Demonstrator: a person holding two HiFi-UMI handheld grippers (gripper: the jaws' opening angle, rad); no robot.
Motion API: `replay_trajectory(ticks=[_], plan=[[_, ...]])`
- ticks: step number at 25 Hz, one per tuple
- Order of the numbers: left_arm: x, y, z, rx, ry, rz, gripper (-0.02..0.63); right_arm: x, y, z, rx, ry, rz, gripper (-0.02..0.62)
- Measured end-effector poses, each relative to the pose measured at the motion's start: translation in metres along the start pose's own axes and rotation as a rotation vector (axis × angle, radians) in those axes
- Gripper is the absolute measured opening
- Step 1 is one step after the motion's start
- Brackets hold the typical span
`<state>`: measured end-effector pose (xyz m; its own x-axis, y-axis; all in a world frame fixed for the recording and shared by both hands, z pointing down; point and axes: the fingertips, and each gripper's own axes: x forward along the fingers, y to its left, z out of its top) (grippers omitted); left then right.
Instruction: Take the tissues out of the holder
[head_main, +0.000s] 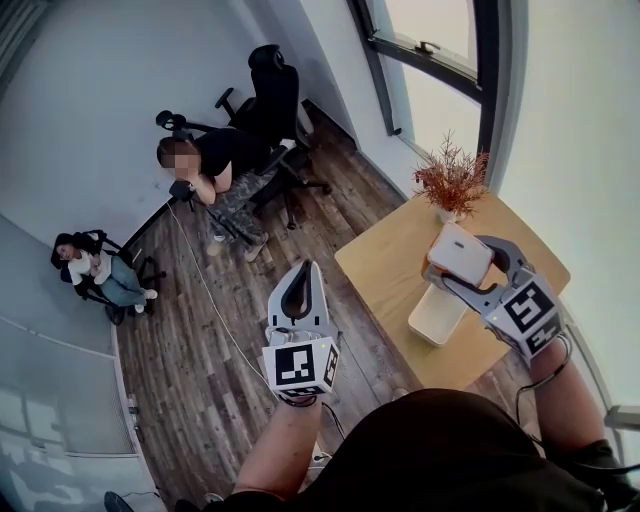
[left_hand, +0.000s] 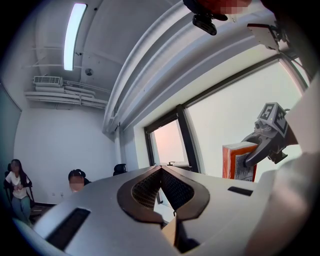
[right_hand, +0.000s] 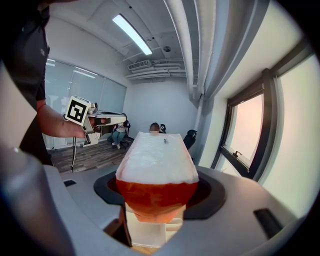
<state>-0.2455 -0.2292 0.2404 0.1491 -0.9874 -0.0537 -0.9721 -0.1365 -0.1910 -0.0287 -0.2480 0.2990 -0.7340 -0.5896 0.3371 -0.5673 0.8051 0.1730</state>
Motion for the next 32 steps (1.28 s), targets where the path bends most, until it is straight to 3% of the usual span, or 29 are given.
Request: replay_trajectory(ticks=[11, 32], plan=[[-0.006, 0.009, 0.000, -0.011, 0.001, -0.007, 0.005, -0.006, -0.013, 0.013, 0.007, -0.070, -0.103, 0.294], [-0.010, 0.015, -0.001, -0.018, -0.003, 0.007, 0.005, -0.003, -0.012, 0.013, -0.003, -0.086, -0.094, 0.293]])
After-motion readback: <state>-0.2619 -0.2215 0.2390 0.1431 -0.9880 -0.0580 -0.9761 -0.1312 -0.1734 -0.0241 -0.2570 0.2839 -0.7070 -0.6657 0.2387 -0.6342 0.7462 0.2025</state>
